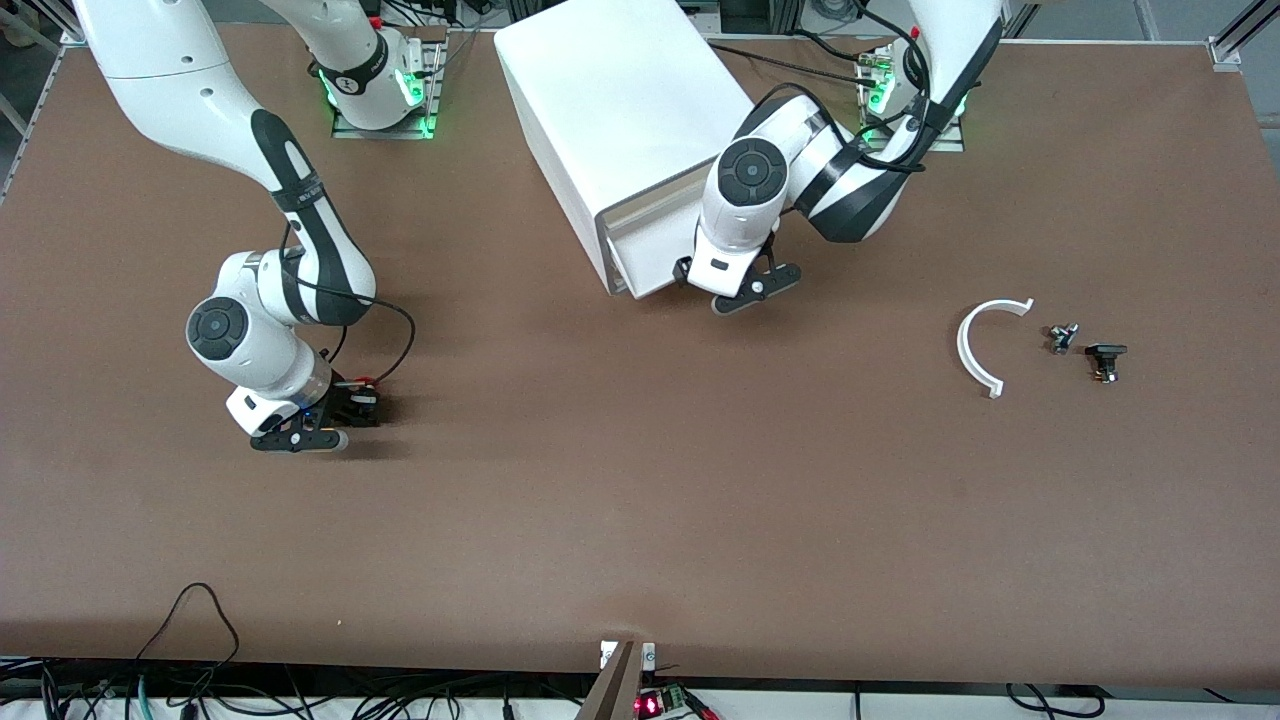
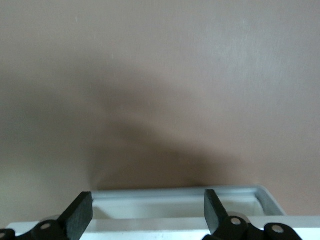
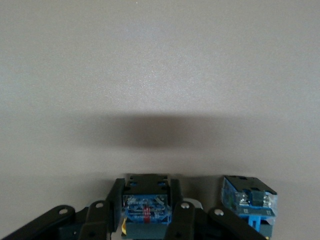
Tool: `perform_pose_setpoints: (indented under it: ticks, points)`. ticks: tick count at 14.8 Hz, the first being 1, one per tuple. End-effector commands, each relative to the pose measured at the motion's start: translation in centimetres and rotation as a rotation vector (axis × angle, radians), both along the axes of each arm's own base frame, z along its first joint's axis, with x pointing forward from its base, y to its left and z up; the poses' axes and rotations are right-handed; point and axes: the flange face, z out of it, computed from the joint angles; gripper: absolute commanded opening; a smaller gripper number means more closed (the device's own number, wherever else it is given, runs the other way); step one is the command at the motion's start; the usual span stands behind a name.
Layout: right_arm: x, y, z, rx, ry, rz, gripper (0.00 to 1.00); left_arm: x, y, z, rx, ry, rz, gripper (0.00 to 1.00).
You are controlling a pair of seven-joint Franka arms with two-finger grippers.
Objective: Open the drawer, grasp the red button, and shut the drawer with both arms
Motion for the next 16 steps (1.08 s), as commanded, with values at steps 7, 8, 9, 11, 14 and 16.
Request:
perform_pose_setpoints:
  ticks: [7, 8, 9, 11, 14, 16]
  points:
    - [1.0, 0.0, 5.1, 0.01, -0.034, 0.009, 1.0, -3.9, -1.4, 0.2, -0.036, 0.094, 0.009, 0.99]
    - [1.3, 0.1, 7.2, 0.01, -0.046, 0.015, 1.0, -4.3, -1.7, 0.3, -0.041, 0.098, 0.004, 0.99]
    - [1.6, 0.2, 9.4, 0.015, -0.067, 0.009, 1.0, -4.6, -2.0, 0.4, -0.05, 0.11, 0.007, 0.99]
    - [1.3, 0.9, 13.3, 0.022, -0.093, 0.014, 1.0, -4.9, -2.2, 0.4, -0.054, 0.126, 0.011, 0.99]
    - [0.2, 1.2, 19.4, 0.021, -0.077, 0.007, 1.0, -5.4, -2.4, 0.5, -0.044, 0.14, 0.0, 0.99]
    - [-0.7, 1.0, 23.3, 0.031, -0.098, -0.043, 1.0, -5.0, -2.4, 1.3, -0.05, 0.127, -0.004, 0.99]
